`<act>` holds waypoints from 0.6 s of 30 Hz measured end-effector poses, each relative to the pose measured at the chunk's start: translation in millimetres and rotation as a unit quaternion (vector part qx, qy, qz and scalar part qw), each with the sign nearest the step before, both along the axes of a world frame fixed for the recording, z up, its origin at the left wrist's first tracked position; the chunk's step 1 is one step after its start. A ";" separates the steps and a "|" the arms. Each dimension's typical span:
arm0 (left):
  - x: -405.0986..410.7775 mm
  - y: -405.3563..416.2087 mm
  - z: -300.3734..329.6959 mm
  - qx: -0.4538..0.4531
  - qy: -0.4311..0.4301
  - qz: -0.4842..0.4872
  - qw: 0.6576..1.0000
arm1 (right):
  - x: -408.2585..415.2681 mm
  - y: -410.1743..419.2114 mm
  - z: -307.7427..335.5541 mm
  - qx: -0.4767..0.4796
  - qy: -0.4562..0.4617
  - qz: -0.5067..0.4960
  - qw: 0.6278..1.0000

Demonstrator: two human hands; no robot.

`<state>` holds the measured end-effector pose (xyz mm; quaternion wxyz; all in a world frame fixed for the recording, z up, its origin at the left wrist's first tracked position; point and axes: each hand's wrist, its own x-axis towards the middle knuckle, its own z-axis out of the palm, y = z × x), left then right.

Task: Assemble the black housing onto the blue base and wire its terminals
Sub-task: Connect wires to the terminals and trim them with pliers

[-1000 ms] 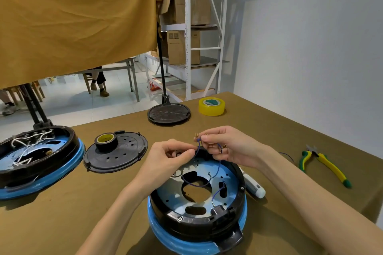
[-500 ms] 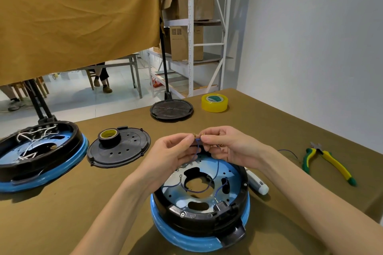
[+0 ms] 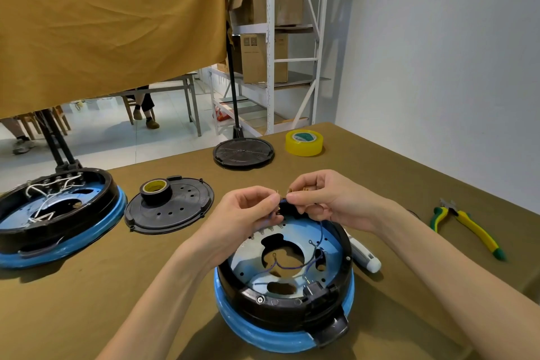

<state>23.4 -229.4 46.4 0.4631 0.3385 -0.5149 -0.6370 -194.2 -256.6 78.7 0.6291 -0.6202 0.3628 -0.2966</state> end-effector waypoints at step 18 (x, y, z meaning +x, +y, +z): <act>-0.8 0.3 -3.6 -0.035 -0.103 0.028 0.994 | -1.9 11.3 -8.5 -0.003 -0.013 -0.089 0.996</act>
